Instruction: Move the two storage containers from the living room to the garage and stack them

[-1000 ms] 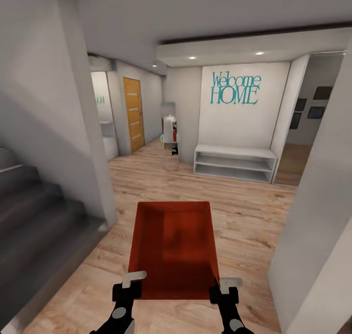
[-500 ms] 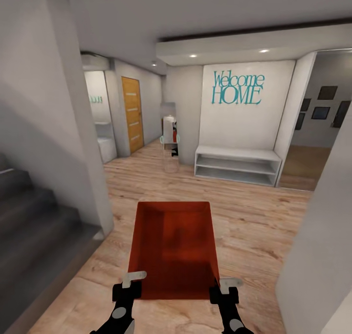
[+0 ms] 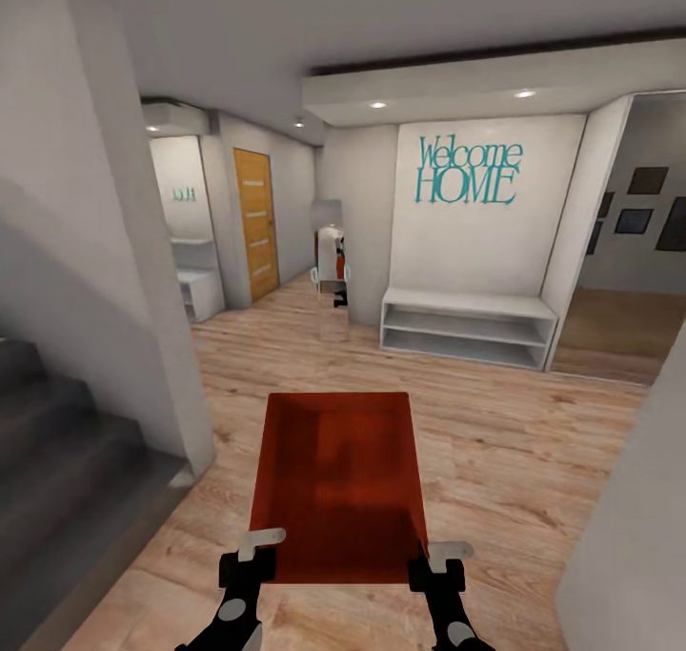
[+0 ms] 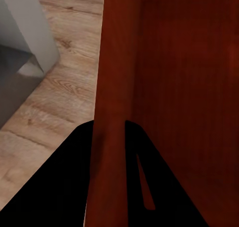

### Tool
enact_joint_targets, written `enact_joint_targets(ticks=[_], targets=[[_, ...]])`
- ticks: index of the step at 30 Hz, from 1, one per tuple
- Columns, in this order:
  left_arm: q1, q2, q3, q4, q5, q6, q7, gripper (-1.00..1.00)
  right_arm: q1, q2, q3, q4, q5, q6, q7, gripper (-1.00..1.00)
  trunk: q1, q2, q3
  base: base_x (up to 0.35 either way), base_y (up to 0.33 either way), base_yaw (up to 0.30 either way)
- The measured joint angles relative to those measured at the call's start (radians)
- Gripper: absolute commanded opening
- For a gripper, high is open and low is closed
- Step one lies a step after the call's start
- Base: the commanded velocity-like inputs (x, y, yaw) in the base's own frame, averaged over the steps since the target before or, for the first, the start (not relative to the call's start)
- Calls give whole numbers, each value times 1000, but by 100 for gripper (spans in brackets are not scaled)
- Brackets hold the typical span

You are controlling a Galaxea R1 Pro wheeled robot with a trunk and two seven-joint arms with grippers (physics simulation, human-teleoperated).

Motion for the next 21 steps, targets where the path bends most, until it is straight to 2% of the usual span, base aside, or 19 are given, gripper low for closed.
enact_joint_targets(ticks=[21], targets=[[0,0,0,0,0,3,0,-100,0,0,-1,0,0,2,1,-100,0,0,0,321,0,0]])
